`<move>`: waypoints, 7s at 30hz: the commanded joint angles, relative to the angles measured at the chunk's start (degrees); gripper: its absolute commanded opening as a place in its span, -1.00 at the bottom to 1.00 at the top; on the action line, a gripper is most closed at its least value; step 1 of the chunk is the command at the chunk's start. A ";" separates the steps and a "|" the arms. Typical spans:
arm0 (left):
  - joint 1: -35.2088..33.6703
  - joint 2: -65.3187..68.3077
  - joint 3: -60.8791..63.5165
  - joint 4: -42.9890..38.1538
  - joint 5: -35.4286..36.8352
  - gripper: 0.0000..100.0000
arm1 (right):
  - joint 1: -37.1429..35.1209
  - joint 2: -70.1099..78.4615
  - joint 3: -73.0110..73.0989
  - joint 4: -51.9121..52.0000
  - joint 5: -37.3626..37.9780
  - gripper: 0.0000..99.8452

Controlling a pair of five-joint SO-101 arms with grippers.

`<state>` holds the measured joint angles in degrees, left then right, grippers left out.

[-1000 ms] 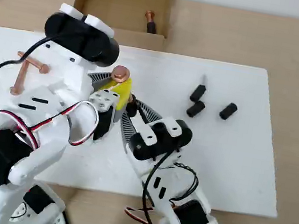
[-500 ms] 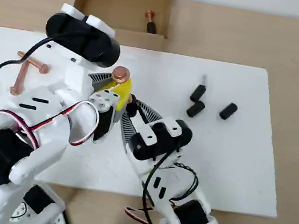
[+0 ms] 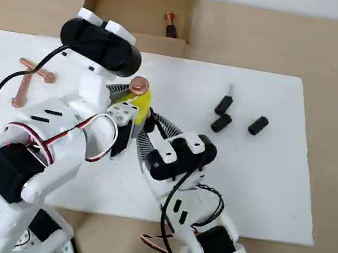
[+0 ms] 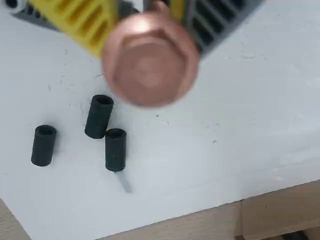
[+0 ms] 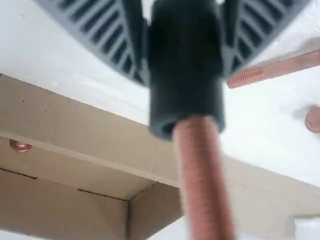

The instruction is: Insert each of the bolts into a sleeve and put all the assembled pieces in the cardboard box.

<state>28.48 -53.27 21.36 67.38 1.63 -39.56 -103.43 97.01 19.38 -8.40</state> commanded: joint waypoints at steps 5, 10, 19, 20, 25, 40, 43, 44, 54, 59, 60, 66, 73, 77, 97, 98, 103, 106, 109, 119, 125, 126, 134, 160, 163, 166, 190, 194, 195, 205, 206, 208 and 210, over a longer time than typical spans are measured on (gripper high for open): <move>-0.26 0.04 0.18 -0.97 -1.76 -0.98 | 0.13 -2.59 -0.04 -0.09 -0.62 -0.98; -2.11 0.04 0.26 -3.43 -1.76 -0.98 | 0.13 -2.59 -0.04 -0.09 -0.53 -0.98; -2.99 0.04 3.34 -6.24 -1.93 -0.98 | 0.13 -2.59 -0.04 -0.09 -0.53 -0.98; -2.99 0.04 3.69 -6.15 -1.93 -0.98 | 0.13 -2.59 -0.04 -0.09 -0.53 -0.98; -2.90 0.04 3.87 -6.15 -1.67 -0.98 | 0.13 -2.59 -0.04 -0.09 -0.53 -0.98; -1.58 0.04 -0.62 -0.26 -0.88 -0.98 | 0.13 -2.59 -0.04 -0.09 -0.44 -0.98; -1.58 0.04 -1.32 0.53 -0.79 -0.98 | 0.13 -2.51 -0.04 -0.09 -0.44 -0.98; -1.58 0.04 -1.32 0.53 -0.79 -0.98 | 0.13 -2.51 -0.04 -0.09 -0.44 -0.98; 1.14 0.04 -3.16 0.79 0.35 -0.98 | 0.04 -2.42 -0.04 -0.09 -0.44 -0.98; 1.14 0.04 -3.16 0.79 0.35 -0.98 | 0.04 -2.42 -0.04 -0.09 -0.44 -0.98; 1.14 0.04 -3.16 0.79 0.35 -0.98 | 0.04 -2.42 -0.04 -0.09 -0.44 -0.98; 1.14 0.04 -2.64 0.79 0.18 -0.98 | 0.04 -2.51 -0.04 -0.09 -0.35 -0.98; 0.79 0.13 -0.62 0.35 0.09 -0.98 | 0.04 -2.51 -0.04 -0.09 -0.35 -0.98; 0.79 0.13 0.53 0.35 0.00 -0.98 | 0.04 -2.51 -0.04 -0.09 -0.35 -0.98; -0.26 0.13 2.90 0.79 0.44 -0.74 | 0.13 -2.42 -0.04 0.00 -0.35 -0.98; -1.14 0.13 2.46 0.79 0.44 -0.74 | 0.13 -2.33 -0.04 0.00 -0.35 -0.98; -4.04 0.13 -2.11 4.57 0.35 -0.74 | 0.13 -2.15 -0.04 0.00 -0.35 -0.98; -3.87 0.13 -7.74 10.37 0.26 -0.74 | 0.13 -2.07 -0.04 0.79 -0.35 -0.98; -3.87 0.13 -12.75 13.98 0.09 -0.63 | 0.13 -2.07 -0.04 3.43 -0.44 -0.98; -18.02 0.66 -16.44 16.88 0.79 -0.70 | 10.51 0.04 -0.04 0.00 0.62 -0.98; -28.22 0.04 -1.85 8.18 2.02 -0.98 | 14.20 10.07 -4.35 -8.53 2.46 -0.98; -29.27 0.04 -0.88 7.56 2.64 -0.99 | 14.37 12.79 -6.64 -9.14 2.73 -0.98; -34.37 0.13 10.90 0.53 0.79 -0.98 | 14.46 46.99 -35.82 -9.76 2.64 -0.98; -35.60 0.13 26.90 -12.75 0.70 -0.98 | 16.48 140.18 -121.36 -9.49 -4.48 -0.98; -35.60 0.13 26.90 -12.75 0.70 -0.98 | 17.27 148.53 -130.59 -9.41 -4.48 -0.98; -35.60 0.13 26.99 -12.48 0.70 -0.98 | 17.80 154.95 -140.26 -5.36 -4.40 -0.98; -35.60 0.57 31.82 -12.66 3.25 -0.76 | 17.89 183.08 -187.65 27.87 7.21 -0.56; -35.60 0.66 31.56 -12.75 4.48 -0.77 | 17.71 183.08 -192.48 31.30 7.21 -0.31; -35.60 0.75 31.12 -12.57 4.57 -0.77 | 17.71 182.81 -192.75 31.91 7.21 -0.28; -35.52 15.25 11.87 1.58 2.90 -0.77 | 19.74 169.71 -192.57 43.25 7.03 -0.26; -35.52 18.59 8.88 3.69 3.34 -0.77 | 20.00 167.78 -192.57 45.01 7.03 -0.26; -35.43 25.80 3.43 7.03 5.19 -0.77 | 20.62 163.74 -192.57 50.11 7.03 -0.26; -35.16 32.13 -1.41 9.93 4.92 -0.77 | 20.97 160.04 -192.57 55.82 7.03 -0.26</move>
<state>-6.59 -29.10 29.27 73.63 6.11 -20.04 65.71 -92.62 68.88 -1.63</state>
